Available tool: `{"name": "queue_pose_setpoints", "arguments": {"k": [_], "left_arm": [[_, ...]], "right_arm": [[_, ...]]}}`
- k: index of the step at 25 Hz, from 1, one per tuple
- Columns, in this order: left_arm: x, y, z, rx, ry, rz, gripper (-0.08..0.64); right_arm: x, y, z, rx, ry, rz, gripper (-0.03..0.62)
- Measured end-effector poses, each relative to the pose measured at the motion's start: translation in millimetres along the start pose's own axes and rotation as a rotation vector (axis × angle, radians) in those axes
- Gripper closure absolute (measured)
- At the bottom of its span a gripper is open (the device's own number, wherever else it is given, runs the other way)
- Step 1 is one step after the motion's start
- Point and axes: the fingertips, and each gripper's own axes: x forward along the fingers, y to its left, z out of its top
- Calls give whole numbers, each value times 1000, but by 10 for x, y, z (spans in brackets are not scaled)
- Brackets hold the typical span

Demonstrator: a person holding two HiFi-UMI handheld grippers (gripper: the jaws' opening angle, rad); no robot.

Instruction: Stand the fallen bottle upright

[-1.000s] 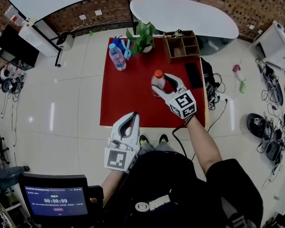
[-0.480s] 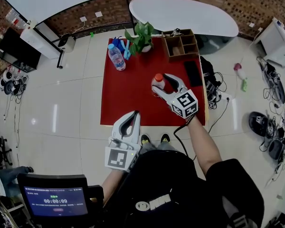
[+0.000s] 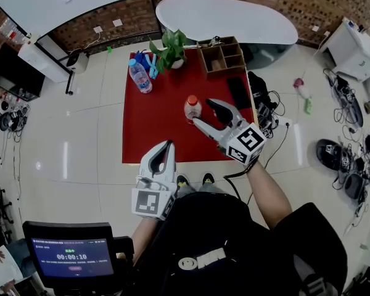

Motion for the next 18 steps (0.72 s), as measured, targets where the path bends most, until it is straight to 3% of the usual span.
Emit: {"name": "queue_pose_setpoints", "arguments": {"k": [2, 5, 6, 11, 18], "left_arm": [[-6, -106, -13, 0, -7, -14, 557], [-6, -295, -85, -7, -2, -36, 557], [4, -343, -104, -9, -2, -46, 557], [52, -541, -126, -4, -34, -87, 557], [-78, -869, -187, 10, -11, -39, 557]], "right_arm": [[-206, 174, 92, 26, -29, -3, 354], [-515, 343, 90, 60, -31, -55, 548], [-587, 377, 55, 72, -21, -73, 587], [-792, 463, -151, 118, 23, -87, 588], [-1010, 657, -188, 142, 20, 15, 588]]}}
